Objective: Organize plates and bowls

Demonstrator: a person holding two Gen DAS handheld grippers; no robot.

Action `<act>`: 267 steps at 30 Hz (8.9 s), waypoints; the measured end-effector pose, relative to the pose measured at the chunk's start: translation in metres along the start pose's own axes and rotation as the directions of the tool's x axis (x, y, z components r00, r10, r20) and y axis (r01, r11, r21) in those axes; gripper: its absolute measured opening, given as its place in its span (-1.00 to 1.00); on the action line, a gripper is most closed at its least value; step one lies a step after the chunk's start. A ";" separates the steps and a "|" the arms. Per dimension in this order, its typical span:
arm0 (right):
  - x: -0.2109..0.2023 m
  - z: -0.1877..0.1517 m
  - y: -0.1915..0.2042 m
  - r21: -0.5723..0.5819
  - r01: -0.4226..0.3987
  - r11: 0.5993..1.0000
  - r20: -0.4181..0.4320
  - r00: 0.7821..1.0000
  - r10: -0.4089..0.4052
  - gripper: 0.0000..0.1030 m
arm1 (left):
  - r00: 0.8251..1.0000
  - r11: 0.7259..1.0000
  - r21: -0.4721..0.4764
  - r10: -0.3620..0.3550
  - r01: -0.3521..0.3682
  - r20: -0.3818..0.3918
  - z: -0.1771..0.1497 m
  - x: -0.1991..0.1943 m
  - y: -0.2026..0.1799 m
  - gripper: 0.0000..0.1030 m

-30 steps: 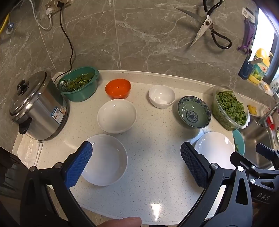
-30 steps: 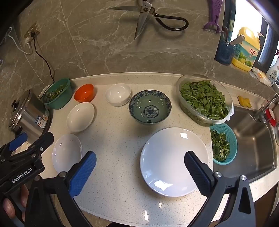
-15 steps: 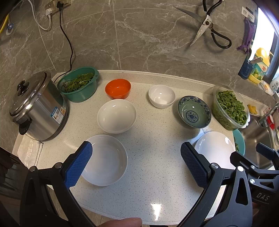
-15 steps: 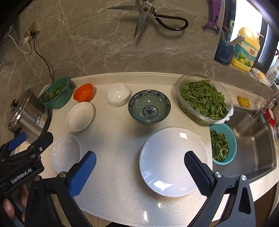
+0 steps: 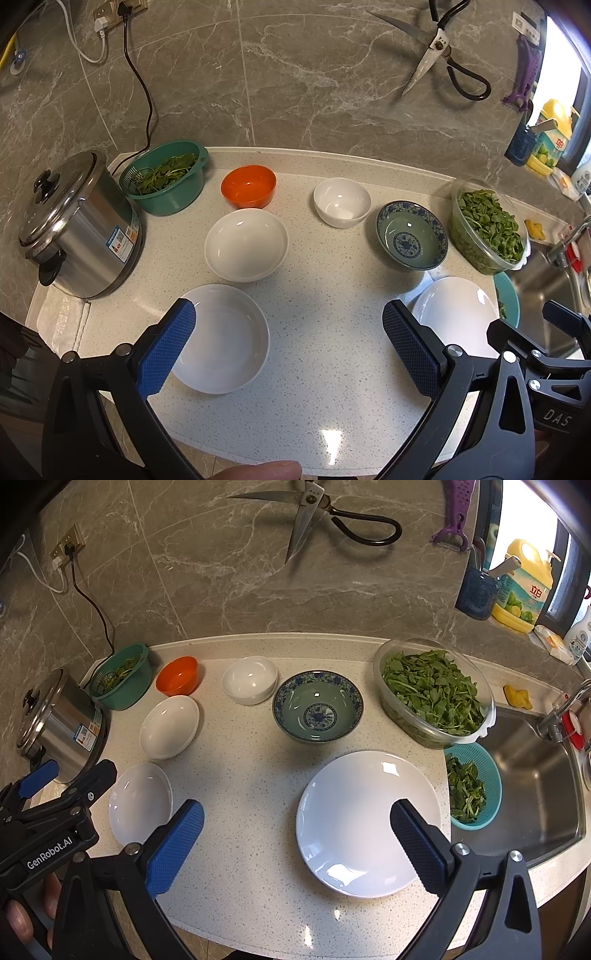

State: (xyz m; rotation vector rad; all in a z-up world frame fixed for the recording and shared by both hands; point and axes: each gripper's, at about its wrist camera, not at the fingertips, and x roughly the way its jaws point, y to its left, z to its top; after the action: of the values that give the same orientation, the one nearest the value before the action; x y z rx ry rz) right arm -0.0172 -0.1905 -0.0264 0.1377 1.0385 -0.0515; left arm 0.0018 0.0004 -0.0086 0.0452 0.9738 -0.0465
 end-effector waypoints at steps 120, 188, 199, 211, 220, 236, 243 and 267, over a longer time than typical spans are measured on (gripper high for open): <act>0.218 -0.081 -0.328 0.531 -0.756 0.383 0.034 0.470 0.882 0.43 | 0.836 0.885 -0.082 -0.461 0.459 -0.298 -0.084 0.205 -0.138 0.95; 0.237 -0.076 -0.306 0.472 -0.671 0.571 -0.213 0.542 0.813 -0.83 | 0.714 0.834 -0.150 -0.536 0.531 -0.450 -0.085 0.263 -0.154 -0.73; 0.231 -0.072 -0.303 0.462 -0.669 0.583 -0.205 0.559 0.804 -0.83 | 0.721 0.835 -0.138 -0.534 0.533 -0.443 -0.085 0.260 -0.155 -0.73; 0.212 -0.060 -0.281 0.430 -0.697 0.574 -0.203 0.544 0.814 -0.83 | 0.746 0.843 -0.156 -0.530 0.515 -0.402 -0.082 0.225 -0.132 -0.73; 0.205 -0.048 -0.226 0.374 -0.741 0.558 -0.247 0.500 0.830 -0.82 | 0.791 0.859 -0.215 -0.511 0.464 -0.336 -0.088 0.189 -0.071 -0.72; 0.238 -0.045 -0.135 0.340 -0.737 0.584 -0.365 0.469 0.804 -0.82 | 0.818 0.865 -0.324 -0.481 0.383 -0.316 -0.133 0.192 0.029 -0.70; 0.246 -0.045 -0.122 0.336 -0.726 0.600 -0.391 0.472 0.790 -0.81 | 0.817 0.867 -0.328 -0.477 0.376 -0.324 -0.144 0.198 0.053 -0.69; 0.251 -0.048 -0.111 0.267 -0.713 0.649 -0.431 0.513 0.742 -0.77 | 0.862 0.891 -0.330 -0.412 0.313 -0.295 -0.143 0.200 0.048 -0.58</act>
State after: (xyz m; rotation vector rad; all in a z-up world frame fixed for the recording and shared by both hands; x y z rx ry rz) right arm 0.0571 -0.2878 -0.2771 0.6753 1.4401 0.7874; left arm -0.0016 0.0529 -0.2533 -0.4020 1.3393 -0.2640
